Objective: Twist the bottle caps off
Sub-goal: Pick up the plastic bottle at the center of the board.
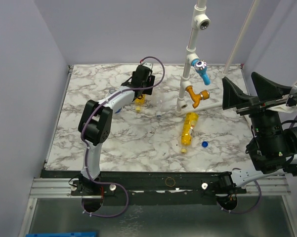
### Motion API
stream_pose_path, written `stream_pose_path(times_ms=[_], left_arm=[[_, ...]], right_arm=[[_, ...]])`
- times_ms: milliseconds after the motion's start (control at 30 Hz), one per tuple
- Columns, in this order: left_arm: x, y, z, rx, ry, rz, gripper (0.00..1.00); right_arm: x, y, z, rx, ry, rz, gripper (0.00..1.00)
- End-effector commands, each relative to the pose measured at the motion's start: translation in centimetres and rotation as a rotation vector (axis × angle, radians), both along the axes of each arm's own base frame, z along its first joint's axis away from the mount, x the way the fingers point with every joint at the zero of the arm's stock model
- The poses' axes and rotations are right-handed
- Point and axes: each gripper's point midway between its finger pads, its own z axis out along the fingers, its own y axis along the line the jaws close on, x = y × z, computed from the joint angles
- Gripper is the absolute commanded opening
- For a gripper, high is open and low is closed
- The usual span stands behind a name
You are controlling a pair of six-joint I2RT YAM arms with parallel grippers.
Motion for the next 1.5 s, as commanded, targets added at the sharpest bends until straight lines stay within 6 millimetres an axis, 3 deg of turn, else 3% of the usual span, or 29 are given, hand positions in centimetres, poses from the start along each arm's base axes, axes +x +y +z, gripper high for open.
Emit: stream_pose_path(times_ms=[0,333,500,633,733,933,1133,1233,1467], left_arm=[[1.8,1.2,-2.0,0.044,-0.017,0.063,0.69],[2.6,2.4,-6.0,0.090,0.035,0.068,0.69],[1.3,2.4,-7.2,0.075,0.077,0.043,0.63],[-0.3,2.1,-7.2,0.050,0.105,0.011,0.49],[-1.0,1.5,-5.4,0.019,0.090,-0.015,0.41],[-2.5,-0.3,2.0,-0.074,0.012,-0.062,0.35],[-6.9,-2.5,13.1,-0.246,-0.063,-0.137,0.32],[-9.9,-2.2,18.4,-0.329,-0.101,-0.188,0.29],[-16.5,1.3,34.3,-0.624,-0.347,-0.236,0.21]], right_arm=[[0.1,-0.2,-1.0,-0.010,0.022,0.019,0.89],[-0.1,1.0,-2.0,-0.035,0.054,0.047,0.89],[-0.2,1.4,-1.9,-0.039,0.055,0.063,0.89],[-0.3,1.9,-1.8,-0.044,0.053,0.088,0.88],[-0.4,2.2,-1.9,-0.046,0.049,0.097,0.88],[-0.7,3.2,-1.9,-0.058,0.051,0.127,0.88],[-1.2,5.2,-1.6,-0.073,0.040,0.172,0.89],[-1.6,6.3,-1.4,-0.074,0.026,0.192,0.93],[-2.8,11.0,-0.6,-0.116,-0.033,0.243,1.00]])
